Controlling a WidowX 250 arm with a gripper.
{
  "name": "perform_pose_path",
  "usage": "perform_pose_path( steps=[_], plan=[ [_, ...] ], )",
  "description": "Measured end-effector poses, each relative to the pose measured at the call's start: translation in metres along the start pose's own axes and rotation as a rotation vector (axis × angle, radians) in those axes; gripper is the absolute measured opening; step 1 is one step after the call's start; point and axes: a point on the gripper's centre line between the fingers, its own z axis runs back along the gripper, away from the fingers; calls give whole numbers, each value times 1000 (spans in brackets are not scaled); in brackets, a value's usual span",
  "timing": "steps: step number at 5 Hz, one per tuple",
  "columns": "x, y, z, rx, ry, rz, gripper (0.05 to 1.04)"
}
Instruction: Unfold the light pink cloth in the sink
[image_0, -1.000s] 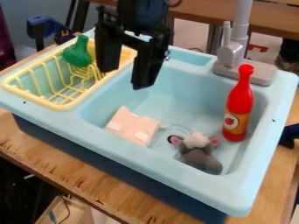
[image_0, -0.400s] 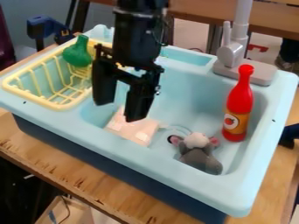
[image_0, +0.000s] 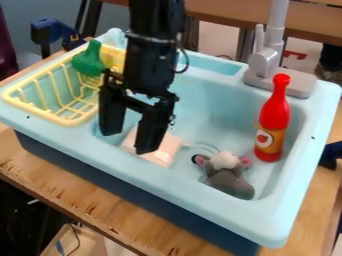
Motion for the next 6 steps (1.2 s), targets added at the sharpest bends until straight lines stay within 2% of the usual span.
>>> perform_pose_path(
  steps=[1, 2, 3, 4, 6],
  plan=[
    [3, 2, -4, -3, 7, 9, 1001],
    [10, 2, -18, -9, 44, 23, 1001],
    [13, -2, -25, -32, 18, 9, 1001],
    [16, -2, -28, -33, 17, 5, 1001],
    [25, -2, -39, -1, 80, 13, 1000]
  ],
)
